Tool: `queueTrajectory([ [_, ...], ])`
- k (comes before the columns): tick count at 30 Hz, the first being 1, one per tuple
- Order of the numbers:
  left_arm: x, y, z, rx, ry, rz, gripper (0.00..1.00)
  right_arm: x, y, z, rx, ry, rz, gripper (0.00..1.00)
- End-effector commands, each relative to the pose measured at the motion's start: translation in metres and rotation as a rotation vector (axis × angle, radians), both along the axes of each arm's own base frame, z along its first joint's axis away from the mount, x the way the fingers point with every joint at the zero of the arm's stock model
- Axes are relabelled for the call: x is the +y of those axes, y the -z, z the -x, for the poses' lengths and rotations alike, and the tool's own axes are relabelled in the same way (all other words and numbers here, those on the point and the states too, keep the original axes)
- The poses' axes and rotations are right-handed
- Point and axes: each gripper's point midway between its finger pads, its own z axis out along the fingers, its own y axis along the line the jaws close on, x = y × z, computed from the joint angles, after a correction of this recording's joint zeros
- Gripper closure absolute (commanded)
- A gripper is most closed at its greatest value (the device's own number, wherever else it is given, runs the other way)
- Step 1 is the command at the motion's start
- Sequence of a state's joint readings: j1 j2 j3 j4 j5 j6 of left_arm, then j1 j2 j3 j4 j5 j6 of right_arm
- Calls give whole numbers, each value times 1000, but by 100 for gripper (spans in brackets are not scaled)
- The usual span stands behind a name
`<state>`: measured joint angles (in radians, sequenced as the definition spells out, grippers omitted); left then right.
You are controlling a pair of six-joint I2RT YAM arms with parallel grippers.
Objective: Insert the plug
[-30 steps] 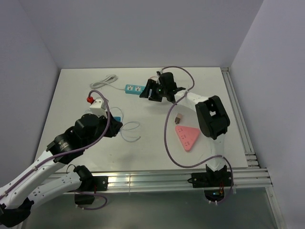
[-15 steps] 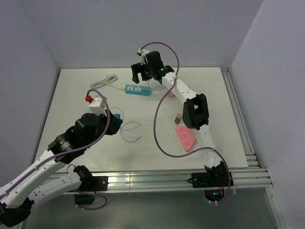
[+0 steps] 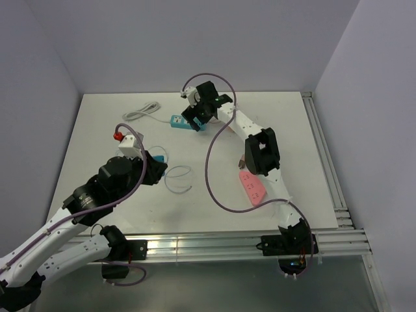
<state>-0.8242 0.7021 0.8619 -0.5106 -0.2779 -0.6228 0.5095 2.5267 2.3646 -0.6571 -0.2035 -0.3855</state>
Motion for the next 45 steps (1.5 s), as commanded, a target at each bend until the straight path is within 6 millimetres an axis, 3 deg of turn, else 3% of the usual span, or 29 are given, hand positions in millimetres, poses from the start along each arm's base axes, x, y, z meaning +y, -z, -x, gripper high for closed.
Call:
queueTrajectory([
  [1,-1,-18,-3,-54,-7,51,100,4,-5,-7,-59,-38,54,0],
  [6,-1,-21,-3,-68,-4,55,100,14,18,-2,-49,-92,87,2],
  [9,-1,-20,-4,-72,-4,52,100,24,26,3,-43,-125,96,9],
  [13,-4,-18,-5,-62,5,43,100,29,34,15,-29,-152,121,32],
  [18,-7,-18,-2,-63,30,56,100,42,22,34,-27,-216,85,54],
  [20,-7,-17,0,-55,36,48,100,54,13,46,-35,-238,97,73],
  [22,-6,-18,3,-50,47,38,100,61,8,60,-24,-242,124,100],
  [24,-6,-22,5,-55,63,24,100,78,-7,89,13,-288,84,100],
  [27,-5,-26,11,-57,99,-5,100,87,-23,129,121,-355,-8,100],
  [30,0,-32,18,-71,120,-8,100,77,-24,162,191,-385,-17,100],
  [32,-1,-40,26,-105,165,5,100,67,-17,196,248,-427,3,100],
  [33,-2,-40,29,-121,190,5,100,57,-1,215,296,-450,20,100],
  [34,-2,-43,32,-139,206,10,100,57,-16,227,290,-474,-16,100],
  [36,1,-50,39,-175,227,39,100,46,-4,256,345,-499,-9,100],
  [38,3,-56,44,-203,239,55,100,41,-11,278,362,-513,-17,100],
  [39,3,-57,46,-207,251,61,100,35,3,301,406,-527,9,100],
  [40,2,-56,48,-208,266,54,100,34,-3,311,405,-528,3,100],
  [42,-4,-55,55,-201,323,49,100,24,11,330,418,-520,40,100],
  [43,-5,-52,55,-193,332,36,100,25,8,339,404,-515,42,100],
  [45,-9,-43,54,-167,345,15,100,17,15,339,387,-489,63,100],
])
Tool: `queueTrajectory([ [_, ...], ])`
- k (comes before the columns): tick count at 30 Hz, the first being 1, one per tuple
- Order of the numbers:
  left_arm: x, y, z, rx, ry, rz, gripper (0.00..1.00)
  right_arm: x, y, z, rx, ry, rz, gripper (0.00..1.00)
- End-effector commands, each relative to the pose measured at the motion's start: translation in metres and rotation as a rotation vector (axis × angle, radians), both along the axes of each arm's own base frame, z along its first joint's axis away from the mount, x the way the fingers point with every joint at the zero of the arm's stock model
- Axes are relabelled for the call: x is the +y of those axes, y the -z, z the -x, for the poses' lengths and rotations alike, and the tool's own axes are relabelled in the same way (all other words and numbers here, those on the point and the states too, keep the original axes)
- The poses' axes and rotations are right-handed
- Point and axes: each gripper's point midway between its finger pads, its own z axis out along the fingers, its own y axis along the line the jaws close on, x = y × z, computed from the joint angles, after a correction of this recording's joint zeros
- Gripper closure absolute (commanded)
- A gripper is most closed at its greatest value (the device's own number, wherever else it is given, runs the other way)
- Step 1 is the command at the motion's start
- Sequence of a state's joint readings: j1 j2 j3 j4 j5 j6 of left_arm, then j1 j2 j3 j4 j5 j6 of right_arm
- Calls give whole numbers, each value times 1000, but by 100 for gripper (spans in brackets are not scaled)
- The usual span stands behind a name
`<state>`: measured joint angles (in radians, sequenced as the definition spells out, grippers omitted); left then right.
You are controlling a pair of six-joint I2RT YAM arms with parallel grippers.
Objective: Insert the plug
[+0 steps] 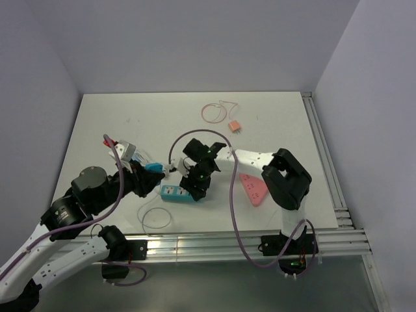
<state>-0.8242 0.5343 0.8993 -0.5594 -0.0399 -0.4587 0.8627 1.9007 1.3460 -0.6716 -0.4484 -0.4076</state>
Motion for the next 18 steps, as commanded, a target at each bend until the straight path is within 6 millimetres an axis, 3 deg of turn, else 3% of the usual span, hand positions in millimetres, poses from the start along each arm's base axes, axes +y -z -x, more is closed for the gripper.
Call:
queueTrajectory([
  [1,-11,1,2,-6,64,-29,100,-1,-13,2,-56,31,-36,100],
  [5,-15,9,-6,20,49,-56,100,-20,-10,-28,-145,118,18,100],
  [7,-7,10,-17,20,-35,-70,100,-23,-10,-39,-176,141,35,92],
  [13,-9,19,-26,12,-43,-118,100,-36,-6,-75,-354,204,88,73],
  [18,-16,31,-29,27,-17,-164,100,-48,-3,-89,-384,241,105,59],
])
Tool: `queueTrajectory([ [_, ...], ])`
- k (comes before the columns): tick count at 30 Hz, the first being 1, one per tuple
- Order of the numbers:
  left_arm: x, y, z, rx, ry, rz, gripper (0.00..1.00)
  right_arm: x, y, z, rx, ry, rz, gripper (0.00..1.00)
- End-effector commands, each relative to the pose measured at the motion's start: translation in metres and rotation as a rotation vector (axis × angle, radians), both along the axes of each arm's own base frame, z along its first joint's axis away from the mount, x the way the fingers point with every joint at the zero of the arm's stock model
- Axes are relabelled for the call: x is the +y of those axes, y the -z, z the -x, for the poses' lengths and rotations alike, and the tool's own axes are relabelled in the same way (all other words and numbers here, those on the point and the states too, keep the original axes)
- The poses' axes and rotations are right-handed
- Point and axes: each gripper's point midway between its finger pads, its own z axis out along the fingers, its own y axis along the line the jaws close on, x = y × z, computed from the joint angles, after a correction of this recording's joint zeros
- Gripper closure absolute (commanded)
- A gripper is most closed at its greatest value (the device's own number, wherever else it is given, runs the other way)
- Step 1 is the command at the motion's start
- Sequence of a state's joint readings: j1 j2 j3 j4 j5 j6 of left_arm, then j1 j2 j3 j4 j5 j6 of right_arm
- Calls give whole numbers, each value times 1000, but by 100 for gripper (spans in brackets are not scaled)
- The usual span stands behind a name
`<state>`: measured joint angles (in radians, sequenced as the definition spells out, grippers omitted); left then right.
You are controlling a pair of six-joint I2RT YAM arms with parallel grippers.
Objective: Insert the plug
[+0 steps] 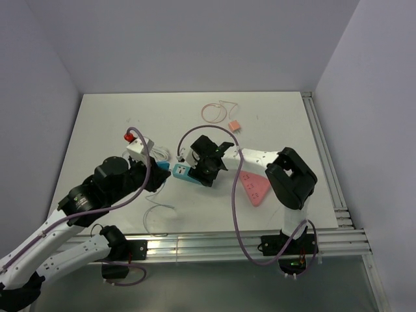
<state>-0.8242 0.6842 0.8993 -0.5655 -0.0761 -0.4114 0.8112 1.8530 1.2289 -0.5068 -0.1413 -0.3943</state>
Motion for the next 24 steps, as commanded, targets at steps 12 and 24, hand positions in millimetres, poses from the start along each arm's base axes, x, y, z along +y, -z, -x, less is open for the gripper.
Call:
queueTrajectory([
  [12,6,-27,-7,-106,-27,26,100,31,-59,-39,-151,21,-205,33],
  [24,14,-56,15,-172,32,130,100,94,-56,-48,-35,-112,-233,33],
])
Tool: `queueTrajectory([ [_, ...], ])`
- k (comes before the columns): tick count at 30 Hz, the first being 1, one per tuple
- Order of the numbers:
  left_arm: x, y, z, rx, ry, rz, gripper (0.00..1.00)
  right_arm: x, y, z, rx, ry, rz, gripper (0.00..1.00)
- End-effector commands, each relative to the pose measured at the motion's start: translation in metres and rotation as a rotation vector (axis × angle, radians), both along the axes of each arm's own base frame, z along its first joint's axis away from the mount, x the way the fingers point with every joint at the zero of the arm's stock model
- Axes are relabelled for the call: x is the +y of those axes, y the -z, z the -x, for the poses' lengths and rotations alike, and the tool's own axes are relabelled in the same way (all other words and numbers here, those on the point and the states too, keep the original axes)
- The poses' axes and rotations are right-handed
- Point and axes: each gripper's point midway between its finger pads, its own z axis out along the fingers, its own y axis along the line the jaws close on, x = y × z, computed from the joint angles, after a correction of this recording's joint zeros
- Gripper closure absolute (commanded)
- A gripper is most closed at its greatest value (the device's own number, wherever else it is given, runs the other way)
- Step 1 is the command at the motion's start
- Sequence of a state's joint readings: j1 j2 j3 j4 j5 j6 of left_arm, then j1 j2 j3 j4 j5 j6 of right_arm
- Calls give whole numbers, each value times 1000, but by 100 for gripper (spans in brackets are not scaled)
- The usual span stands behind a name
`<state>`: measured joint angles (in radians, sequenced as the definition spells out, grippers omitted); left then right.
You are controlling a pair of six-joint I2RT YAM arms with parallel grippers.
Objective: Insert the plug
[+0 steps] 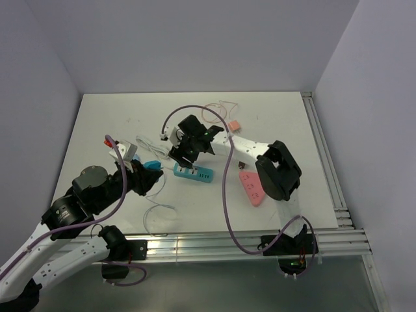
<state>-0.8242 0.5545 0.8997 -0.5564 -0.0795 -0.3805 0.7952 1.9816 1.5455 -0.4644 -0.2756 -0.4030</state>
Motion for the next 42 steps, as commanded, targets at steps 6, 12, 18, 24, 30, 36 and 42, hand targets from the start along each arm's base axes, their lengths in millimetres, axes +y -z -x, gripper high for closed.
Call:
queueTrajectory([
  [6,-5,-28,5,-68,46,56,100,18,24,9,62,-67,74,34],
  [12,-11,-31,11,-81,98,67,100,22,32,30,146,-146,87,37],
  [18,-17,-29,17,-78,150,69,100,29,38,53,219,-238,115,53],
  [24,-18,-28,24,-72,182,71,100,32,37,83,281,-335,115,87],
  [30,-16,-32,23,-67,165,77,100,44,-12,62,174,-123,-94,63],
  [36,3,-38,10,-50,22,87,100,20,-87,24,158,420,-324,48],
  [42,8,-38,1,-8,-51,102,100,-2,-114,41,506,972,-423,31],
])
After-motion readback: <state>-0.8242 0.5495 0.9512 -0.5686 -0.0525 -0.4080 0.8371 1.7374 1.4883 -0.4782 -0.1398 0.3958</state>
